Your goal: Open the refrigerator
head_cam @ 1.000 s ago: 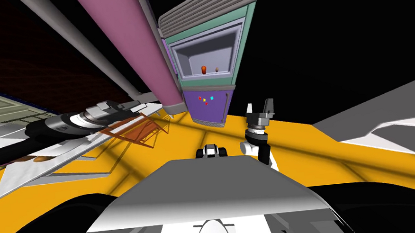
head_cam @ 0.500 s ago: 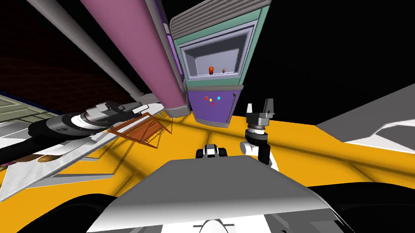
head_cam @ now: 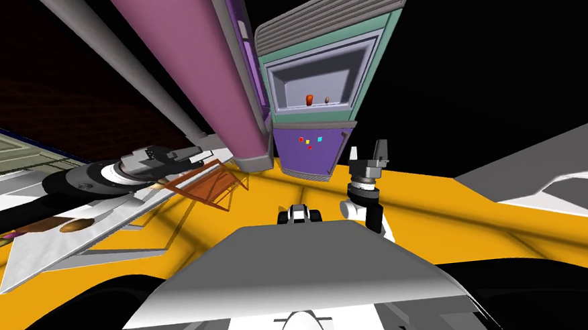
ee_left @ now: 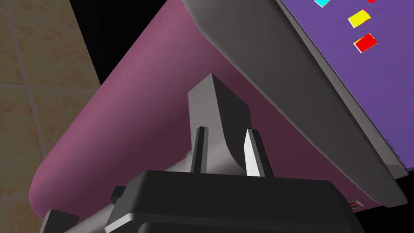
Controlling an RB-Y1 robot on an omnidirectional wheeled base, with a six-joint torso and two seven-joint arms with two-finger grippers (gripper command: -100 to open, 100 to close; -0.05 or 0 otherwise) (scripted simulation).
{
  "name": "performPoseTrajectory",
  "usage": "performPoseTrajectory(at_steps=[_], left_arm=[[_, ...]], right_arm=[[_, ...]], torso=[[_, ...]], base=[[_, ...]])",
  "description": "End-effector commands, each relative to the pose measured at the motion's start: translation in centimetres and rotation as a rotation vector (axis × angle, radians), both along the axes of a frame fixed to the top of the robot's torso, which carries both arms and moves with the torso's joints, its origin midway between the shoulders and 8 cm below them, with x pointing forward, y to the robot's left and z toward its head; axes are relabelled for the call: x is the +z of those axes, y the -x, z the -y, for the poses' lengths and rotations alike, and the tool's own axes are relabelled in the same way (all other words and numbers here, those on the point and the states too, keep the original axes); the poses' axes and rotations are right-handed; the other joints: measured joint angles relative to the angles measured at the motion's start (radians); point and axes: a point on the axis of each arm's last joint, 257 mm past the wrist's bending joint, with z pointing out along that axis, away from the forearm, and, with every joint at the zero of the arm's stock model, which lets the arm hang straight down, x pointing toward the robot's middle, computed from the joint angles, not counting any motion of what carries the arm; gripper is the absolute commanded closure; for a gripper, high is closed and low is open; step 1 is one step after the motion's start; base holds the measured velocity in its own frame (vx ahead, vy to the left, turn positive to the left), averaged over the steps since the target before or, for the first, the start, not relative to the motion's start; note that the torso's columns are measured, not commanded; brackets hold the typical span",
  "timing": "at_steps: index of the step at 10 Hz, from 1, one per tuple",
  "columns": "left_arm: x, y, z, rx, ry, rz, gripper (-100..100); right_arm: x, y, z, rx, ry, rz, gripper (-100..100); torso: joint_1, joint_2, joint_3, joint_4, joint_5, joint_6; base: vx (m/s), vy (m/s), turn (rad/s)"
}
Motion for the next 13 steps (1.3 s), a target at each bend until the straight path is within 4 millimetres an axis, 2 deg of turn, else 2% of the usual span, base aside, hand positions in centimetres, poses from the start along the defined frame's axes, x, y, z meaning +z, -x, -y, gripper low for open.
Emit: performPoseTrajectory(at_steps=[1, 3, 4, 7, 8, 9, 13], left_arm=[[1.6, -0.1, 0.9, -0.028, 0.003, 0.001, -100], [2.1, -0.2, 1.2, -0.033, 0.004, 0.001, -100], [3.2, -0.5, 1.6, -0.042, 0.006, 0.001, -100], [5.3, -0.8, 2.7, -0.063, 0.011, 0.001, -100], [4.7, -0.9, 2.3, -0.062, 0.007, 0.001, -100], [4.8, -0.9, 2.4, -0.063, 0.008, 0.001, 0], [4.9, -0.8, 2.4, -0.066, 0.009, 0.003, 0]], right_arm=[[0.0, 0.0, 0.0, 0.000, 0.000, 0.000, 0], [0.0, 0.0, 0.0, 0.000, -0.001, 0.000, 0], [0.0, 0.0, 0.0, 0.000, -0.001, 0.000, 0], [0.0, 0.0, 0.0, 0.000, -0.001, 0.000, 0], [0.0, 0.0, 0.0, 0.000, -0.001, 0.000, 0], [0.0, 0.0, 0.0, 0.000, -0.001, 0.000, 0], [0.0, 0.0, 0.0, 0.000, -0.001, 0.000, 0]], torso=[[-0.001, 0.001, 0.001, 0.000, 0.000, 0.000], [-0.011, 0.017, 0.014, 0.006, -0.001, -0.007], [-0.010, 0.020, 0.016, 0.007, -0.003, -0.005], [0.004, 0.022, 0.017, 0.008, 0.003, -0.008], [0.005, 0.022, 0.017, 0.008, 0.004, -0.009], [0.004, 0.022, 0.018, 0.008, 0.004, -0.008], [0.003, 0.023, 0.019, 0.008, 0.004, -0.009]], base=[[-0.010, 0.139, 0.128], [0.011, -0.014, 0.068], [0.006, -0.017, 0.083], [0.005, 0.008, 0.070], [0.001, 0.009, 0.025], [0.000, 0.000, 0.000], [0.000, 0.000, 0.000]])
